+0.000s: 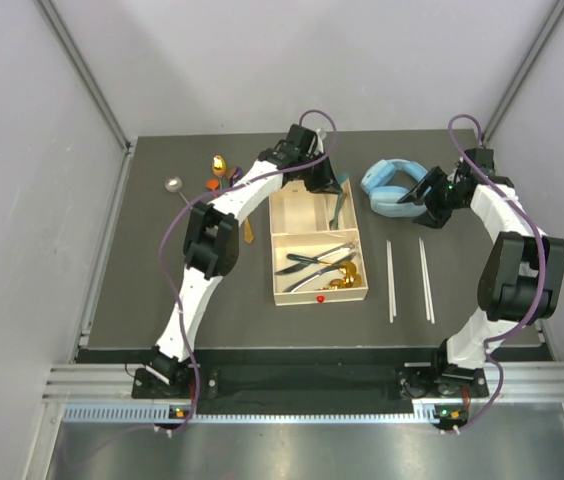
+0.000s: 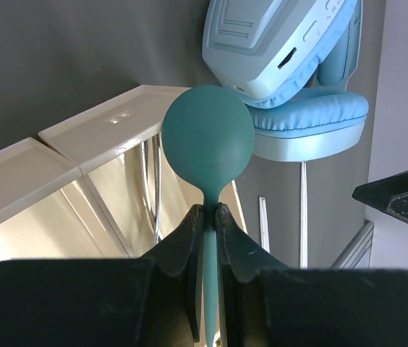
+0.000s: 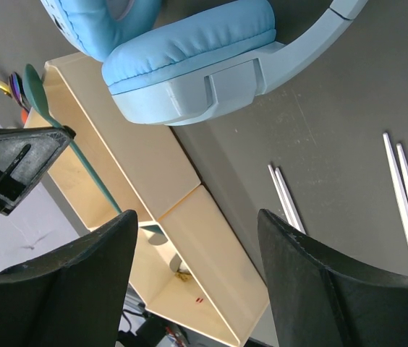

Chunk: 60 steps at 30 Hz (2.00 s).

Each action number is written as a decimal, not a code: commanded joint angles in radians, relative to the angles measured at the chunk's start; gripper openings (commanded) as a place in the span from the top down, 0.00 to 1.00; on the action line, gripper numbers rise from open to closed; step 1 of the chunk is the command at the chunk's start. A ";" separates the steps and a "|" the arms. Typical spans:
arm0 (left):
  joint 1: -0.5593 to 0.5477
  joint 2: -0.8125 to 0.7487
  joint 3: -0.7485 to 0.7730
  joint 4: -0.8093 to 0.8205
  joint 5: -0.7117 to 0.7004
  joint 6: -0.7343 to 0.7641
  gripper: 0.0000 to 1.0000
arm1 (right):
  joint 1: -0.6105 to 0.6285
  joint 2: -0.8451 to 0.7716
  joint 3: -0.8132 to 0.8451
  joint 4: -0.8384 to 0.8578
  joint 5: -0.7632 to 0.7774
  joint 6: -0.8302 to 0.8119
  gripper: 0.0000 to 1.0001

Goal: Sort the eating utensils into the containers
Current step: Place the spoon in the storage box.

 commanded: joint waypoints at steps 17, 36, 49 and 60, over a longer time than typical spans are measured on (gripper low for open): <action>-0.026 -0.051 -0.101 -0.015 0.034 0.027 1.00 | 0.006 -0.015 -0.032 0.051 -0.023 -0.002 0.32; -0.023 -0.067 -0.113 -0.045 -0.007 0.053 1.00 | 0.000 -0.041 -0.057 0.059 -0.023 -0.004 0.32; -0.005 -0.120 -0.107 -0.071 0.065 0.090 1.00 | -0.003 -0.035 -0.060 0.066 -0.020 -0.005 0.32; 0.012 -0.257 -0.127 -0.104 0.056 0.150 1.00 | -0.002 -0.017 -0.048 0.062 -0.019 -0.004 0.32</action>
